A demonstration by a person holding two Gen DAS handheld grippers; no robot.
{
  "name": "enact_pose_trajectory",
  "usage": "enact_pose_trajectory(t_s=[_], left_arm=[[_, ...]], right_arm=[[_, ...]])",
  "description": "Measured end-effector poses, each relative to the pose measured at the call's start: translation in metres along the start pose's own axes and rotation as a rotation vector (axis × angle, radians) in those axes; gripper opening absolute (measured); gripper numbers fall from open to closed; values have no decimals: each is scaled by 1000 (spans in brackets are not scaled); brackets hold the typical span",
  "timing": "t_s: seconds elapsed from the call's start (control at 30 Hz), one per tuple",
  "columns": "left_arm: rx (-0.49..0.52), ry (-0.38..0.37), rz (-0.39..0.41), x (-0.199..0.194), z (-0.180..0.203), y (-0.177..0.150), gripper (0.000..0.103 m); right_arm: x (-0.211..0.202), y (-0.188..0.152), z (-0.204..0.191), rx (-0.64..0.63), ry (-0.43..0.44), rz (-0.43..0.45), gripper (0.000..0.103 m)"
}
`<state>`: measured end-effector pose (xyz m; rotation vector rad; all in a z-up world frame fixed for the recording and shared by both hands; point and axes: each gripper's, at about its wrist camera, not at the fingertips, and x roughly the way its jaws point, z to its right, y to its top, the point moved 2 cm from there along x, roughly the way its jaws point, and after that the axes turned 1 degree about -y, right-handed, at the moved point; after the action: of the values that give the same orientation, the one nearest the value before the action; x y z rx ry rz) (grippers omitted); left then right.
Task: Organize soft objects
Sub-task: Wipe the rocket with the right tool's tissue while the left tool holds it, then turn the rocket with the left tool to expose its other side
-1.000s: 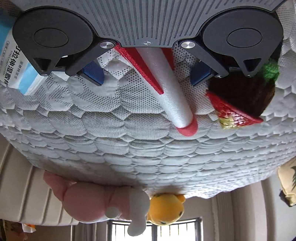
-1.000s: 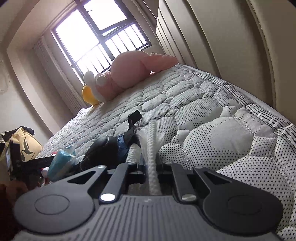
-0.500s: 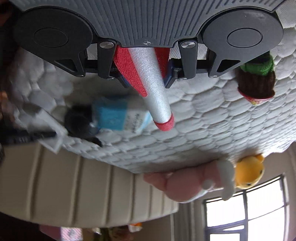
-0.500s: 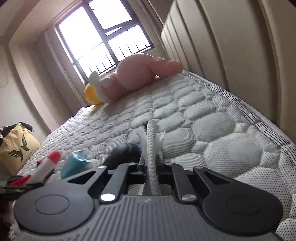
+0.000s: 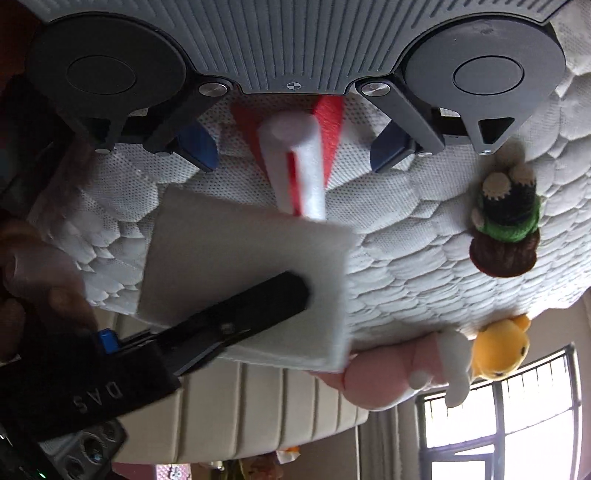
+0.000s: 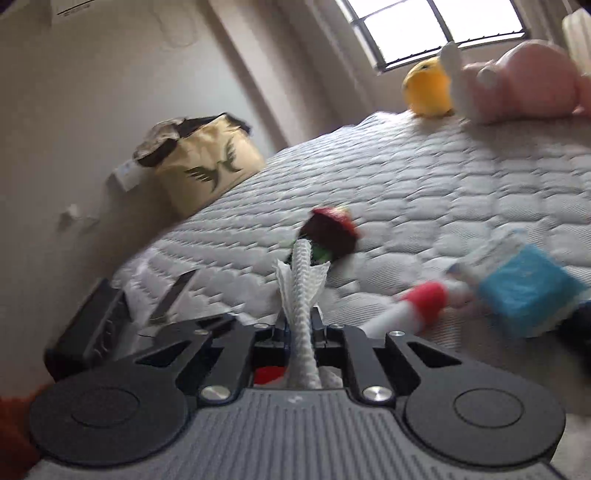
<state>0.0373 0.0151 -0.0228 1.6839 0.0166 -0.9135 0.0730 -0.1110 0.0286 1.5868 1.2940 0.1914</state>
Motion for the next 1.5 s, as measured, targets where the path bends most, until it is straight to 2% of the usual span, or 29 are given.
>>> enact_pose_trajectory(t_s=[0.03,0.13,0.27,0.4,0.57,0.63,0.8,0.93,1.07,1.17,1.27,1.33,1.37,1.4,1.43,1.47,1.5], left_arm=[[-5,1,7,2,2,-2,94],[-40,5,26,7,2,-4,94],[-120,-7,47,9,-8,-2,94],[-190,-5,59,4,-13,0,94],[-370,-70,47,-7,-25,0,98],[-435,-105,46,-6,-29,0,98],[-492,-133,45,9,-22,10,100],[-548,-226,56,16,-16,17,101],[-547,-288,26,17,-5,16,103],[-605,-276,-1,22,-3,15,103],[-671,-216,-15,33,-3,20,103],[-679,-173,-5,38,-3,26,103],[-664,-152,-1,40,-3,28,101],[-621,-125,-3,41,-1,31,88],[-553,-87,-12,42,1,35,69],[-465,-46,-27,44,3,39,54],[-369,-9,-33,45,5,42,52]], right_arm=[[9,-2,-4,-27,-3,-24,10],[21,-3,5,-65,-98,-49,11],[16,7,44,29,-199,-18,10],[9,12,65,55,-299,9,10],[-3,10,67,12,-389,32,11],[-8,3,67,11,-400,24,11],[-21,-22,74,37,-436,-21,11],[-33,-36,80,43,-455,-31,11],[-44,-43,83,64,-432,-19,11],[-46,-47,83,62,-420,-7,11],[-48,-49,85,88,-399,19,11],[-54,-49,86,115,-380,36,11],[-58,-50,86,126,-373,44,11],[-63,-50,86,131,-371,53,11],[-67,-50,85,134,-372,63,11],[-72,-49,85,135,-375,72,11],[-76,-47,84,134,-380,82,11]])
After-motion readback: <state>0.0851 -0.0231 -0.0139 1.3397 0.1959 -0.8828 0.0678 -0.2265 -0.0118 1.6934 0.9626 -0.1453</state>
